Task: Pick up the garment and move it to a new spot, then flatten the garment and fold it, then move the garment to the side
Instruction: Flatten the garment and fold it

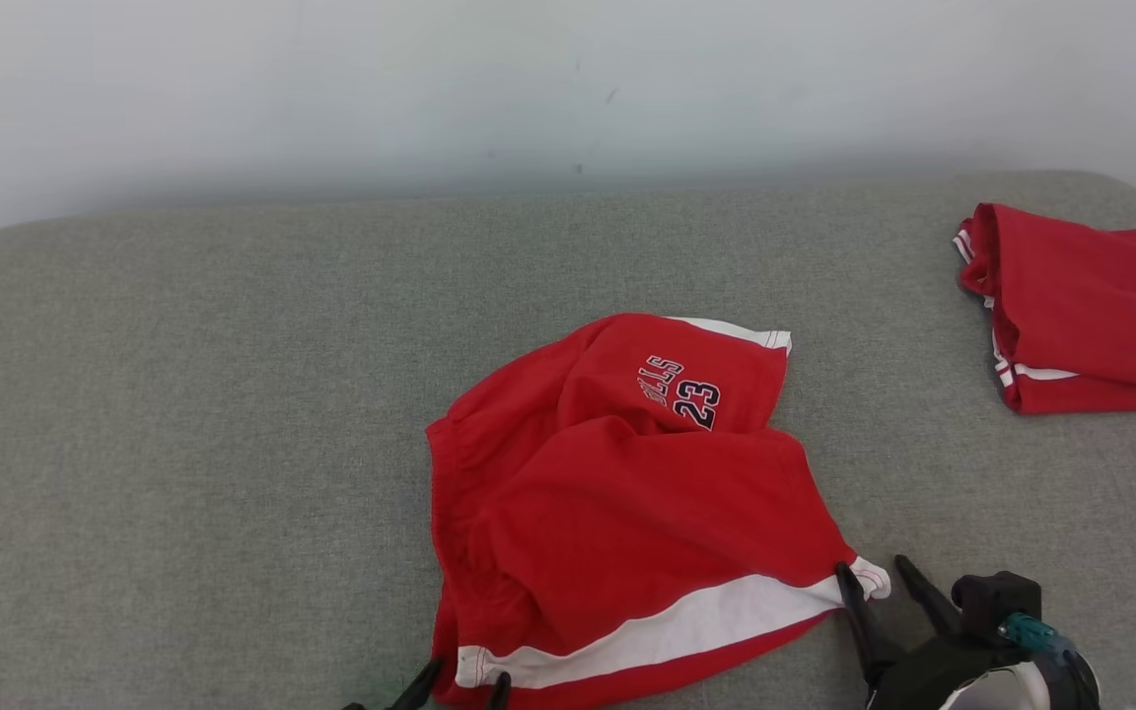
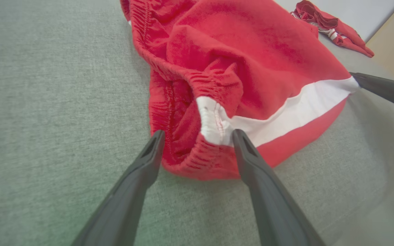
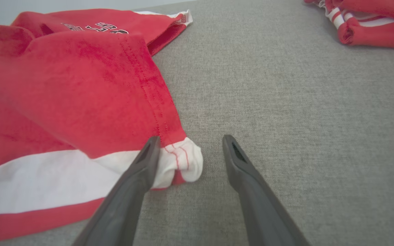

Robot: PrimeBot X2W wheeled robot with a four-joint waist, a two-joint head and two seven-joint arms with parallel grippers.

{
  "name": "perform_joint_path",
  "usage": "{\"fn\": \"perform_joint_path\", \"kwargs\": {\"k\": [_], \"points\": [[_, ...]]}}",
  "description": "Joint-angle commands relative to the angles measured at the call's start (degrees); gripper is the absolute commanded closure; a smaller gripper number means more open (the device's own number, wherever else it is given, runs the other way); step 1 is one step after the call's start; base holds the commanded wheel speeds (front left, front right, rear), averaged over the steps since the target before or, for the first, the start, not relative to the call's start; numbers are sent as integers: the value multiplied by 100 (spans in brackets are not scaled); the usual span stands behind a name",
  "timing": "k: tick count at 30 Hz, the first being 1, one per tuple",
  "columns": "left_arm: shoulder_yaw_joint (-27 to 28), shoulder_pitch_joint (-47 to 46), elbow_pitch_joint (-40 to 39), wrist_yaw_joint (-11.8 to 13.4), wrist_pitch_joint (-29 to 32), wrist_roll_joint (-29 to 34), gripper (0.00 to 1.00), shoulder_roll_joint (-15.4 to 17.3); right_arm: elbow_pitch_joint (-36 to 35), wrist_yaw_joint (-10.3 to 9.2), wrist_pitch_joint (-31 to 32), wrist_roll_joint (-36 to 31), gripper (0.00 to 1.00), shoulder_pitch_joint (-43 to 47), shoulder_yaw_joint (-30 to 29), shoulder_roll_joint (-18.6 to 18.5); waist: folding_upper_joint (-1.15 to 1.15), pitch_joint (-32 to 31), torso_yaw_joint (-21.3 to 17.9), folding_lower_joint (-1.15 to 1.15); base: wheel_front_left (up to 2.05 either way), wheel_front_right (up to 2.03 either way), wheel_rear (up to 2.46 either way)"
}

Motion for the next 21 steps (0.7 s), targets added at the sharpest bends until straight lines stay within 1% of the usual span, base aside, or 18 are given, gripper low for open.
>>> {"fn": "perform_joint_path", "kwargs": {"k": [1, 2, 3, 4, 5, 9, 12, 16, 18, 21], "points": [[-87, -131, 141, 7, -37, -82, 0, 5, 131, -16, -8, 105, 50, -104, 100, 16, 0, 26, 5, 0, 0, 0, 0], [-144, -188, 222, 7, -53, -131, 8, 10, 203, -16, -34, 136, 90, -161, 178, 9, 0, 26, 8, 0, 0, 0, 0], [-193, -266, 265, 7, -75, -144, 28, 20, 228, -16, -149, 180, 100, -220, 220, -5, 0, 24, 10, 0, 0, 0, 0], [-193, -314, 277, 7, -87, -214, 83, 2, 274, -16, -219, 212, 100, -249, 257, -18, 0, 17, 13, 0, 0, 0, 0], [-172, -325, 285, 6, -98, -277, 100, -10, 332, -16, -266, 250, 100, -254, 292, -26, 0, 7, 15, 0, 0, 0, 0], [-127, -330, 310, 6, -124, -292, 100, 51, 453, -16, -410, 380, 100, -231, 409, -80, 0, -39, 27, 0, 0, 0, 0], [5, -246, 170, 11, -136, -313, 100, 77, 340, -16, -537, 466, 100, -169, 442, -118, 0, -75, 28, 0, 0, 0, 0], [320, -127, -343, 14, -129, -370, 100, 29, -84, -16, -616, 787, 100, -63, 532, -58, 0, -92, -19, 0, 0, 0, 0], [469, -168, -648, 15, -129, -278, 100, 97, -368, -16, -622, 821, 100, -122, 586, -177, 0, -82, -53, 0, 0, 0, 0], [641, -457, -984, 14, -131, -234, 100, 216, -742, -16, -557, 918, 100, -356, 656, -231, 0, -46, -103, 0, 0, 0, 0]]}}
